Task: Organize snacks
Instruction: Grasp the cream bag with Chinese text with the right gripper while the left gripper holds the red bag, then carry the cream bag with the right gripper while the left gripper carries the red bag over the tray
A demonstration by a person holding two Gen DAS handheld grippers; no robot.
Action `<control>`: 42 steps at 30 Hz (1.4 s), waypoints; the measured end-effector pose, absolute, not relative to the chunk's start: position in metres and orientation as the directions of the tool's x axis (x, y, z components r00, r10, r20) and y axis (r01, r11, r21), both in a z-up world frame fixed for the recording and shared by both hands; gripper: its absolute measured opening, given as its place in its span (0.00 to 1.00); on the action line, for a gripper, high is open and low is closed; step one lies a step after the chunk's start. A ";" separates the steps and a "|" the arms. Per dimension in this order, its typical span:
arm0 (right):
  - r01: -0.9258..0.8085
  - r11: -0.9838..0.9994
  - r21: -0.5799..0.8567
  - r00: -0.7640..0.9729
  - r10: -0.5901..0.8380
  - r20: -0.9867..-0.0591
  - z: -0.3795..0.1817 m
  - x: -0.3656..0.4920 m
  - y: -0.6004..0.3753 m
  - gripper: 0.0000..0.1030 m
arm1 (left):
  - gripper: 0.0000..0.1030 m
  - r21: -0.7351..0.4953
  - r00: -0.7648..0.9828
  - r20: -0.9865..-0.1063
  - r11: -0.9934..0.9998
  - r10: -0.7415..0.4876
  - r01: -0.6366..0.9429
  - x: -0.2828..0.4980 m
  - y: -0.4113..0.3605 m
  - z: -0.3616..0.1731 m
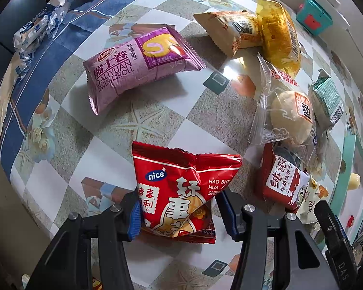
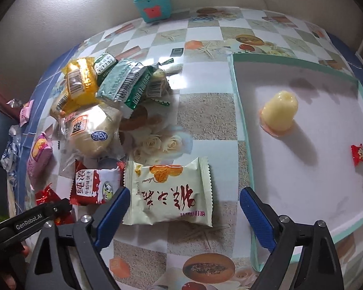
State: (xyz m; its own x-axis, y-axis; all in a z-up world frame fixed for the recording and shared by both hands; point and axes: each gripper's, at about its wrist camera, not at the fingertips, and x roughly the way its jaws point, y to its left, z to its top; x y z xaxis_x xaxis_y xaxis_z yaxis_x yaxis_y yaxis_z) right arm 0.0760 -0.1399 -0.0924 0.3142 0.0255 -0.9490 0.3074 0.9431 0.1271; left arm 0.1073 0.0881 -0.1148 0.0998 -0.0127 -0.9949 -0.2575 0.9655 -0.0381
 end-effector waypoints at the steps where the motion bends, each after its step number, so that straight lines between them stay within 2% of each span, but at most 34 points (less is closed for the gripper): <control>1: 0.302 0.944 0.132 0.319 0.030 -0.947 -0.091 0.076 -0.138 0.89 | 0.54 -0.038 0.100 -0.995 0.966 -0.013 -0.257 0.108 0.087 -0.115; 7: 0.239 0.963 0.126 0.338 0.039 -0.940 -0.088 0.082 -0.123 0.84 | 0.54 -0.036 0.098 -0.995 0.966 -0.011 -0.258 0.108 0.087 -0.115; 11: 0.263 0.959 0.108 0.305 0.023 -0.952 -0.098 0.083 -0.126 0.77 | 0.54 -0.033 0.097 -0.995 0.966 -0.009 -0.256 0.108 0.086 -0.116; 21: 0.256 0.964 0.075 0.293 -0.004 -0.956 -0.108 0.088 -0.121 0.76 | 0.54 -0.019 0.094 -0.996 0.970 0.004 -0.240 0.109 0.083 -0.117; 22: 0.253 0.965 0.065 0.292 -0.012 -0.956 -0.109 0.089 -0.117 0.74 | 0.54 -0.018 0.094 -0.996 0.971 0.005 -0.239 0.109 0.083 -0.117; 24: 0.233 0.972 0.035 0.294 -0.036 -0.955 -0.109 0.089 -0.111 0.60 | 0.54 -0.015 0.093 -0.996 0.971 0.008 -0.237 0.109 0.081 -0.117; 26: 0.209 0.978 0.006 0.297 -0.058 -0.953 -0.109 0.087 -0.106 0.52 | 0.54 -0.014 0.093 -0.996 0.971 0.008 -0.237 0.109 0.081 -0.118; 36: 0.237 0.969 0.070 0.297 -0.004 -0.955 -0.106 0.077 -0.125 0.49 | 0.54 -0.033 0.110 -0.994 0.968 -0.006 -0.249 0.107 0.086 -0.113; 42: 0.255 0.959 0.120 0.350 0.024 -0.937 -0.082 0.074 -0.138 0.49 | 0.54 -0.053 0.146 -0.989 0.964 -0.015 -0.261 0.106 0.089 -0.098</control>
